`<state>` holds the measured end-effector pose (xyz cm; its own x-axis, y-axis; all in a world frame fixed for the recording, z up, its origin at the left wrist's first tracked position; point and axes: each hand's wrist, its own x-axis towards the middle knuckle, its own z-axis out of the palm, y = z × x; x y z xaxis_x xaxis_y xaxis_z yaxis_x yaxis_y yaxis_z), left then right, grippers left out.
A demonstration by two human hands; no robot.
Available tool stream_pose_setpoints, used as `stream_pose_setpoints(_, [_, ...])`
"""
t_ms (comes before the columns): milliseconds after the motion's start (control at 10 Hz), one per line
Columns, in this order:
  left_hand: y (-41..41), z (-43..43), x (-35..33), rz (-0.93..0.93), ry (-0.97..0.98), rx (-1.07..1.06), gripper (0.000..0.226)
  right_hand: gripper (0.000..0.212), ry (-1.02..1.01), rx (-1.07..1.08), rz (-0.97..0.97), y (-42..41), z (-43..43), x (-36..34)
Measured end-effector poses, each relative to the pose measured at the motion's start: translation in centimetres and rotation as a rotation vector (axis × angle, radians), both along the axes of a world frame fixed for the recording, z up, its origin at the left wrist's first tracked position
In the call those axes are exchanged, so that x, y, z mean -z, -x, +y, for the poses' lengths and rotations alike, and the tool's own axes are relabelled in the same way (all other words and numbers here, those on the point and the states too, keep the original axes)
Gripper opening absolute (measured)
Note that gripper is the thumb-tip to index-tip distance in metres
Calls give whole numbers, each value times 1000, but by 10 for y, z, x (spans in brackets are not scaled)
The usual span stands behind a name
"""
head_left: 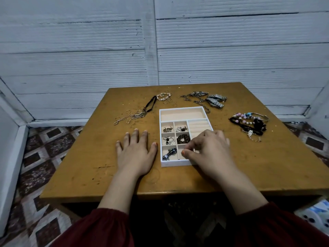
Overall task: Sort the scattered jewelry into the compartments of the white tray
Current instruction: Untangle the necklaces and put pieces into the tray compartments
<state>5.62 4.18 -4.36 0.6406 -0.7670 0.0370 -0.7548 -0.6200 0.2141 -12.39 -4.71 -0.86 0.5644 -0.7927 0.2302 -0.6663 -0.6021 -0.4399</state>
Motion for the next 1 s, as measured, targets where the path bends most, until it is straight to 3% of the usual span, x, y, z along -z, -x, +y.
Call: stream_pose_setpoints(1000, [1,1,-1,37,46,-7,61,4,-78,-3,-266,-6,-7,-1])
